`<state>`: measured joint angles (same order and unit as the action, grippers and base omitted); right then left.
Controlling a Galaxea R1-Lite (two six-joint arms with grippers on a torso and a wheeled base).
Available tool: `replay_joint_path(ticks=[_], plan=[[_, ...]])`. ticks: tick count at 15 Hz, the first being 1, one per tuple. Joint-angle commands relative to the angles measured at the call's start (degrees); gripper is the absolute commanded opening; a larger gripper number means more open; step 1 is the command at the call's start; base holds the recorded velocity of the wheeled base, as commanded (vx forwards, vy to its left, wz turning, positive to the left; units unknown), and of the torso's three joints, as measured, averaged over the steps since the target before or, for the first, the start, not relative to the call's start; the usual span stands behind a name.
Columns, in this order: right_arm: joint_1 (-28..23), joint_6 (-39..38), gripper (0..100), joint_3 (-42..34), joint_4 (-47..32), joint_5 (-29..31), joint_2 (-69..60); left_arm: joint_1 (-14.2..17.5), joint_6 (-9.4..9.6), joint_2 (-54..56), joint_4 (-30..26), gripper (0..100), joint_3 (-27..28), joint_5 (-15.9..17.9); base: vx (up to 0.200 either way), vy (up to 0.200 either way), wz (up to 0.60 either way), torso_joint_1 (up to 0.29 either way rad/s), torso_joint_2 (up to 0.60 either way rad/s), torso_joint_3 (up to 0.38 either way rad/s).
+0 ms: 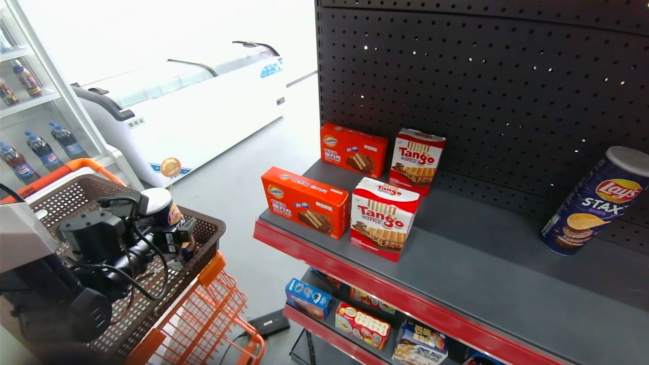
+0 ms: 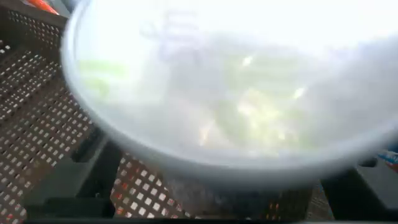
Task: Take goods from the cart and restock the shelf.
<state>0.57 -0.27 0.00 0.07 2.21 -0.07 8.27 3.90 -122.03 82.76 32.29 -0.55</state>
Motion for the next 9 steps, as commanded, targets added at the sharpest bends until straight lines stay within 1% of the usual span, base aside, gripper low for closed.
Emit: replay_joint_path(ticks=[1, 2, 3, 9], plan=[[0.04, 0.00, 100, 0.00, 0.01, -0.01, 0.07, 0.79, -0.03, -3.83, 0.65, 100, 2.95, -0.07, 0.000, 0.000, 0.00, 0.000, 0.00, 0.000], [0.04, 0.00, 100, 0.00, 0.01, -0.01, 0.07, 0.88, -0.12, -4.45, 0.82, 100, 3.83, -0.07, 0.000, 0.000, 0.00, 0.000, 0.00, 0.000], [0.04, 0.00, 100, 0.00, 0.01, -0.01, 0.07, 0.96, -0.12, -4.71, 0.73, 0, 4.80, -0.07, 0.000, 0.000, 0.00, 0.000, 0.00, 0.000], [0.04, 0.00, 100, 0.00, 0.01, -0.01, 0.07, 0.88, -0.12, -4.27, 0.65, 0, 6.73, 0.02, 0.000, 0.000, 0.00, 0.000, 0.00, 0.000]])
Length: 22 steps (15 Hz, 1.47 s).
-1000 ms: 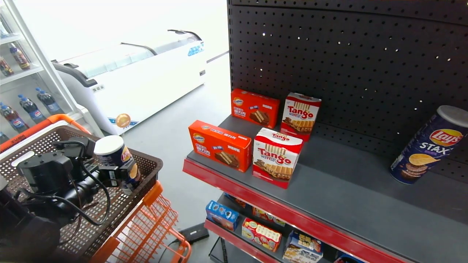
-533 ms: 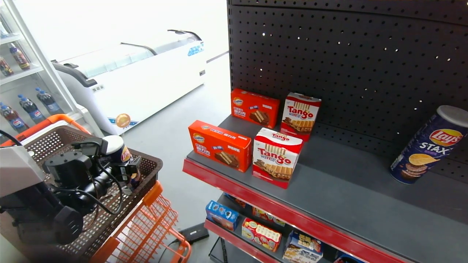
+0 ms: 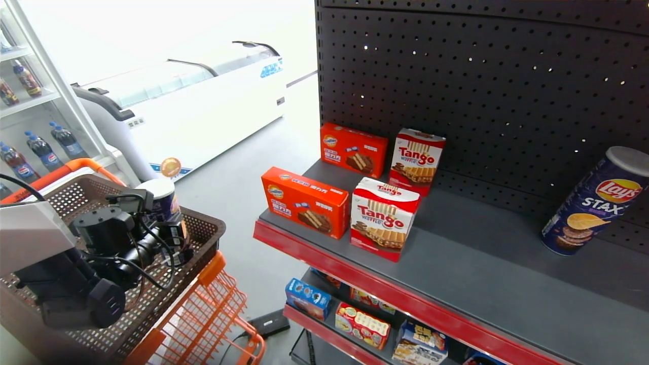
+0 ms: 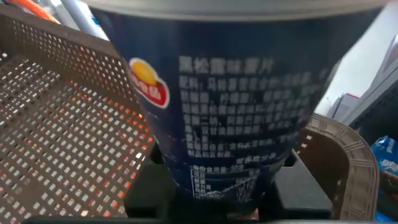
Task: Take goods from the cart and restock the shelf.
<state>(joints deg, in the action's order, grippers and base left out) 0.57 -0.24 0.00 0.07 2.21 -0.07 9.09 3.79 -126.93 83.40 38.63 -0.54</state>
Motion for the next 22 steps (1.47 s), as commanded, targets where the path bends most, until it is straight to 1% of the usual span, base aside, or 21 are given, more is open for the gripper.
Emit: replay_joint_path(ticks=[1, 3, 4, 6, 8, 9, 10, 11, 12, 13, 14, 15, 16, 17, 18, 19, 20, 21, 22], plan=[[0.04, -0.02, 100, 0.00, 0.01, -0.01, 0.07, -0.04, -0.01, 1.33, 0.01, 0, 0.92, 0.10, 0.000, 0.000, 0.00, 0.000, 0.00, 0.000], [0.04, -0.02, 100, 0.00, 0.01, -0.01, 0.07, -0.13, 0.25, 4.94, -0.95, 0, 4.35, 0.36, 0.000, 0.000, 0.00, 0.000, 0.00, 0.000], [0.04, -0.02, 100, 0.00, 0.01, -0.01, 0.07, -0.66, 0.34, 6.69, -1.92, 0, 6.19, 0.80, 0.000, 0.000, 0.00, 0.000, 0.00, 0.000], [0.04, -0.02, 100, 0.00, 0.01, -0.01, 0.07, -1.27, 0.43, 12.49, -10.53, 0, 9.88, 2.29, 0.000, 0.000, 0.00, 0.000, 0.00, 0.000], [0.04, -0.02, 100, 0.00, 0.01, -0.01, 0.07, -2.77, 0.34, 19.35, -18.80, 0, 12.17, 6.25, 0.000, 0.000, 0.00, 0.000, 0.00, 0.000], [0.04, -0.02, 100, 0.00, 0.01, -0.01, 0.07, -3.73, 0.16, 21.37, -20.82, 0, 14.45, 7.13, 0.000, 0.000, 0.00, 0.000, 0.00, 0.000], [0.04, -0.02, 100, 0.00, 0.01, -0.01, 0.07, -4.88, 0.16, 22.51, -22.22, 0, 16.91, 7.22, 0.000, 0.000, 0.00, 0.000, 0.00, 0.000], [0.04, -0.02, 100, 0.00, 0.01, -0.01, 0.07, -6.19, 0.16, 24.54, -24.07, 0, 17.62, 7.22, 0.000, 0.000, 0.00, 0.000, 0.00, 0.000], [0.04, -0.02, 100, 0.00, 0.01, -0.01, 0.07, -8.22, 0.08, 27.70, -27.23, 0, 17.62, 7.22, 0.000, 0.000, 0.00, 0.000, 0.00, 0.000], [0.04, -0.02, 100, 0.00, 0.01, -0.01, 0.07, -11.12, -0.19, 32.53, -33.74, 0, 17.09, 7.39, 0.000, 0.000, 0.00, 0.000, 0.00, 0.000], [0.04, -0.02, 100, 0.00, 0.01, -0.01, 0.07, -12.52, -0.63, 36.58, -39.19, 0, 16.74, 7.57, 0.000, 0.000, 0.00, 0.000, 0.00, 0.000], [0.04, -0.02, 100, 0.00, 0.01, -0.01, 0.07, -13.93, -0.45, 38.77, -40.77, 0, 13.93, 8.01, 0.000, 0.000, 0.00, 0.000, 0.00, 0.000], [0.04, -0.02, 100, 0.00, 0.01, -0.01, 0.07, -14.98, -0.45, 40.00, -41.21, 0, 11.38, 8.89, 0.000, 0.000, 0.00, 0.000, 0.00, 0.000], [0.04, -0.02, 100, 0.00, 0.01, -0.01, 0.07, -17.88, -0.54, 42.82, -41.03, 0, 8.57, 12.31, 0.000, 0.000, 0.00, 0.000, 0.00, 0.000], [0.04, -0.02, 100, 0.00, 0.01, -0.01, 0.07, -19.55, -0.54, 42.99, -41.03, 0, 7.77, 14.77, 0.000, 0.000, 0.00, 0.000, 0.00, 0.000], [0.04, -0.02, 100, 0.00, 0.01, -0.01, 0.07, -20.96, -0.98, 43.26, -41.38, 0, 6.19, 15.21, 0.000, 0.000, 0.00, 0.000, 0.00, 0.000], [0.04, -0.02, 100, 0.00, 0.01, -0.01, 0.07, -22.89, -0.98, 43.26, -41.30, 0, 5.05, 16.01, 0.000, 0.000, 0.00, 0.000, 0.00, 0.000], [0.04, -0.02, 100, 0.00, 0.01, -0.01, 0.07, -24.12, -0.98, 43.26, -40.86, 0, 4.70, 16.97, 0.000, 0.000, 0.00, 0.000, 0.00, 0.000], [0.04, -0.02, 100, 0.00, 0.01, -0.01, 0.07, -24.39, -0.98, 43.26, -40.86, 0, 4.61, 17.50, 0.000, 0.000, 0.00, 0.000, 0.00, 0.000]])
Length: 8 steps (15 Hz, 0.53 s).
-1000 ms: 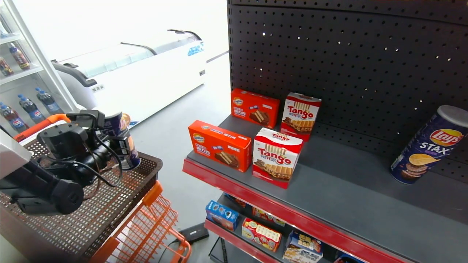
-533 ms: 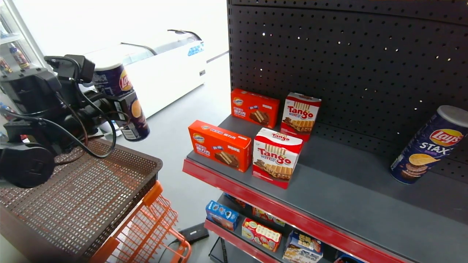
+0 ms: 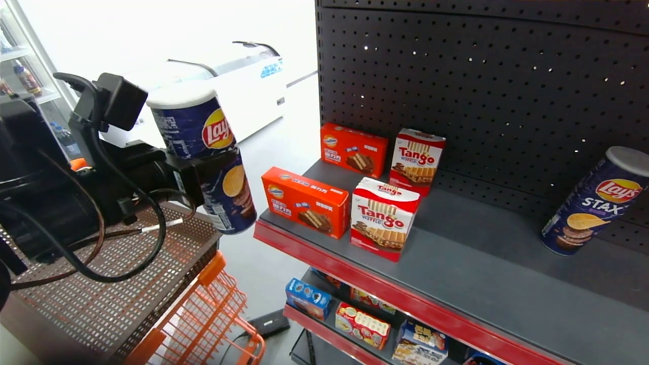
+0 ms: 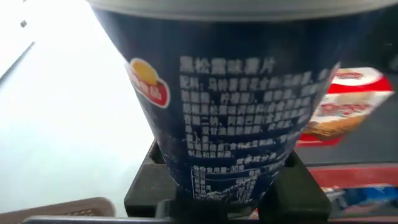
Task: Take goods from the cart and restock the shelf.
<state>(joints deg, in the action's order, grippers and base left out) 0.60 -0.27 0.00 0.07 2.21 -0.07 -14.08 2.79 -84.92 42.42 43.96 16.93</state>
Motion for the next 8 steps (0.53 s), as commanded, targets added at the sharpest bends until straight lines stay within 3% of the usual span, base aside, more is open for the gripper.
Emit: replay_joint_path(ticks=[1, 2, 3, 5, 6, 8], plan=[[0.02, 0.00, 100, 0.00, 0.01, -0.01, 0.07, -2.18, -0.51, 1.07, -0.32, 0, -0.89, 5.04, 0.000, 0.000, 0.00, 0.000, 0.00, 0.000], [0.02, 0.00, 100, 0.00, 0.01, -0.01, 0.07, -2.27, -0.51, 0.98, -0.41, 0, -0.98, 5.39, 0.000, 0.000, 0.00, 0.000, 0.00, 0.000], [0.02, 0.00, 100, 0.00, 0.01, -0.01, 0.07, -2.18, -0.68, 1.16, -1.20, 0, -0.37, 8.38, 0.000, 0.000, 0.00, 0.000, 0.00, 0.000], [0.02, 0.00, 100, 0.00, 0.01, -0.01, 0.07, -4.55, -0.59, 0.72, -2.52, 0, 2.45, 7.24, 0.000, 0.000, 0.00, 0.000, 0.00, 0.000], [0.02, 0.00, 100, 0.00, 0.01, -0.01, 0.07, -7.10, -0.51, 0.11, -0.94, 0, 1.39, 5.83, 0.000, 0.000, 0.00, 0.000, 0.00, 0.000], [0.02, 0.00, 100, 0.00, 0.01, -0.01, 0.07, -9.30, -0.51, -0.95, 0.64, 0, 0.86, 6.97, 0.000, 0.000, 0.00, 0.000, 0.00, 0.000]])
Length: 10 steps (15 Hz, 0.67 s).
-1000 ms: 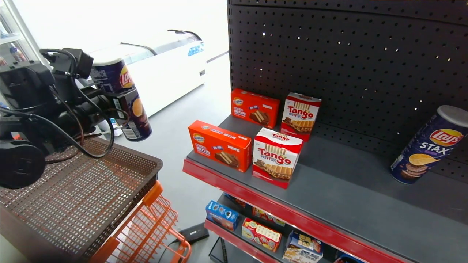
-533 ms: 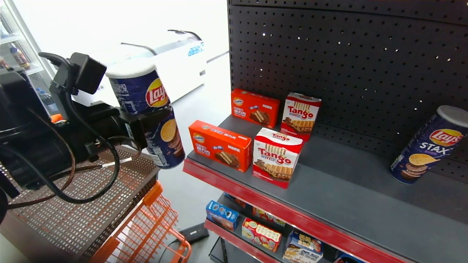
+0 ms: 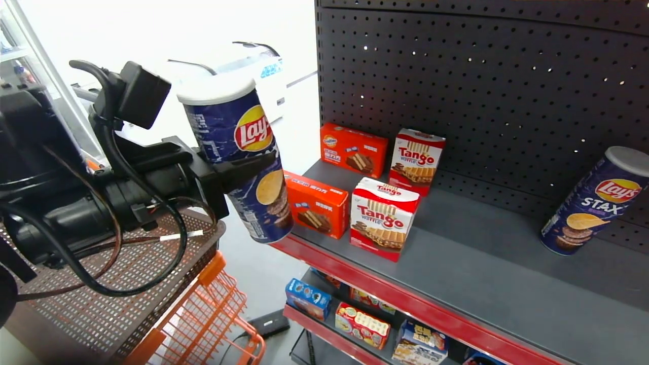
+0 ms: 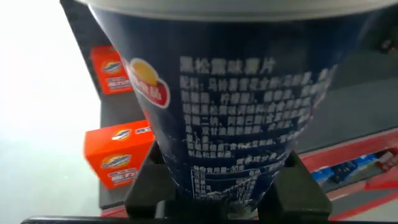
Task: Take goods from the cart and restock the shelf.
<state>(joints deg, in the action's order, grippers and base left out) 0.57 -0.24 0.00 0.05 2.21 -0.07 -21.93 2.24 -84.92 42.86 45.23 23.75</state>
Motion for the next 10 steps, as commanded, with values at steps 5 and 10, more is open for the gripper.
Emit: replay_joint_path(ticks=[5, 10], plan=[[0.04, -0.02, 100, 0.00, 0.04, -0.01, 0.07, -4.26, -0.13, -1.39, -0.32, 0, 0.65, 4.73, 0.000, 0.000, 0.00, 0.000, 0.00, 0.000], [0.04, 0.16, 100, 0.00, 0.04, -0.19, 0.07, -4.00, -0.22, 1.25, -6.74, 0, 1.79, 11.15, 0.000, 0.000, 0.00, 0.000, 0.00, 0.000]])
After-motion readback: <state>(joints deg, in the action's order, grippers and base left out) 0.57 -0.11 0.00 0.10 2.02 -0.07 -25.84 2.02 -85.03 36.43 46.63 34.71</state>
